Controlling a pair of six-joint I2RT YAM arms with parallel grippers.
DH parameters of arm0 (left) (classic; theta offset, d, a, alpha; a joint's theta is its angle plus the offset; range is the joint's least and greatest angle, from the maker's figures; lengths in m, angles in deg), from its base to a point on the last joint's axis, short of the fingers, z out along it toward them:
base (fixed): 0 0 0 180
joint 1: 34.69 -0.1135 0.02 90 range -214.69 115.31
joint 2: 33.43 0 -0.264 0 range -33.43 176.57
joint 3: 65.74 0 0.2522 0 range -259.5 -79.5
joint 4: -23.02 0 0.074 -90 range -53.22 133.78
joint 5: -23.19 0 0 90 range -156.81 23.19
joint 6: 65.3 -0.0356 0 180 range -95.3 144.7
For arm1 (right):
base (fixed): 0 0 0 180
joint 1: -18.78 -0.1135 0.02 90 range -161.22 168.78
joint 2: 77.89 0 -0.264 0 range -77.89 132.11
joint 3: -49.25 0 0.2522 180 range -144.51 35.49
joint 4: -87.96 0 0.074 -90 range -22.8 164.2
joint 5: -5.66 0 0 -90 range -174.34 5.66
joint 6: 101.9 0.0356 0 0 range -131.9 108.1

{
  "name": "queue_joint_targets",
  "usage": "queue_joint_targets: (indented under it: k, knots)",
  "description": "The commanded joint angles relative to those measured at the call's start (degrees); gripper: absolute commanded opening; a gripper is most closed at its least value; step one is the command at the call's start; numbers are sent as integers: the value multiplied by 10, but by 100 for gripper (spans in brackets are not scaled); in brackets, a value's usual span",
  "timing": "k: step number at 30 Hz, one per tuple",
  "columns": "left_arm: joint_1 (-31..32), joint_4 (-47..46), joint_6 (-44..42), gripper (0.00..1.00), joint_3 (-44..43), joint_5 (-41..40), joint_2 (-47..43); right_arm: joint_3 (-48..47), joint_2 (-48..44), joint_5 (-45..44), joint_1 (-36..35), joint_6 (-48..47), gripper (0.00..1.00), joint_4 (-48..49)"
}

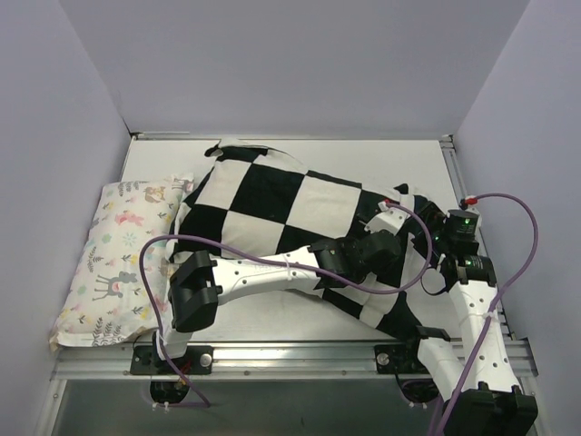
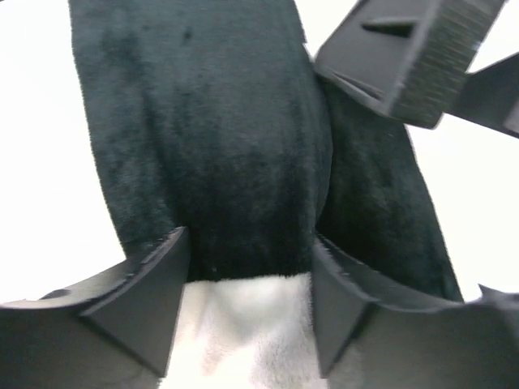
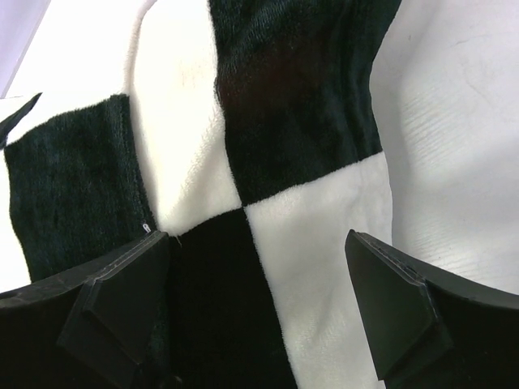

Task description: Remove the pillowcase from the pillow

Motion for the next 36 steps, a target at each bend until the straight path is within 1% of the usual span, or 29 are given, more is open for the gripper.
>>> queue_joint_targets:
  k: [1, 2, 4, 5, 6, 9, 11, 12, 15, 16, 17, 18, 20, 21, 22, 27, 30, 32, 36]
  knots:
    - [-3, 2, 19, 64, 3, -68, -24, -3, 6, 13, 3, -15, 93, 12]
    - [-3, 0, 20, 58, 6, -74, -32, -1, 9, 16, 3, -15, 93, 16]
    - [-3, -1, 22, 53, 9, -89, -37, 0, 13, 17, 3, -15, 93, 21]
    - [-3, 0, 21, 48, 9, -95, -40, 1, 13, 18, 3, -15, 93, 22]
    - [-6, 1, 20, 39, 10, -96, -41, 3, 14, 20, 3, -15, 93, 27]
    - [-19, 6, 38, 26, 28, -104, -51, 0, 16, 32, 3, -20, 93, 31]
    - [-28, 5, 49, 21, 47, -101, -65, -1, 15, 40, 3, -27, 93, 36]
    - [-31, 4, 59, 14, 53, -104, -69, -3, 14, 61, 3, -32, 93, 40]
    - [-48, -5, 74, 7, 76, -104, -85, -11, 9, 89, -7, -49, 94, 51]
    - [-57, -8, 80, 3, 83, -104, -88, -21, 9, 88, -17, -55, 95, 51]
    - [-64, -17, 85, 2, 89, -96, -96, -26, 11, 84, -26, -65, 95, 41]
    - [-69, -24, 96, 0, 106, -90, -101, -30, 13, 79, -50, -70, 95, 37]
    - [-85, -54, 101, 0, 123, -66, -115, -43, 14, 46, -78, -84, 95, 25]
    - [-89, -67, 100, 0, 134, -57, -119, -46, 13, 34, -105, -87, 95, 23]
    - [-93, -78, 100, 0, 147, -53, -122, -48, 14, 27, -113, -89, 95, 23]
    - [-111, -92, 92, 0, 145, -29, -115, -54, 25, 11, -156, -96, 96, 21]
    - [-116, -95, 99, 0, 147, -23, -109, -71, 24, -38, -201, -107, 96, 11]
    - [-119, -111, 106, 0, 163, -11, -112, -80, 30, -70, -237, -115, 97, 3]
    - [-132, -144, 121, 0, 193, 8, -117, -102, 65, -90, -276, -115, 98, 0]
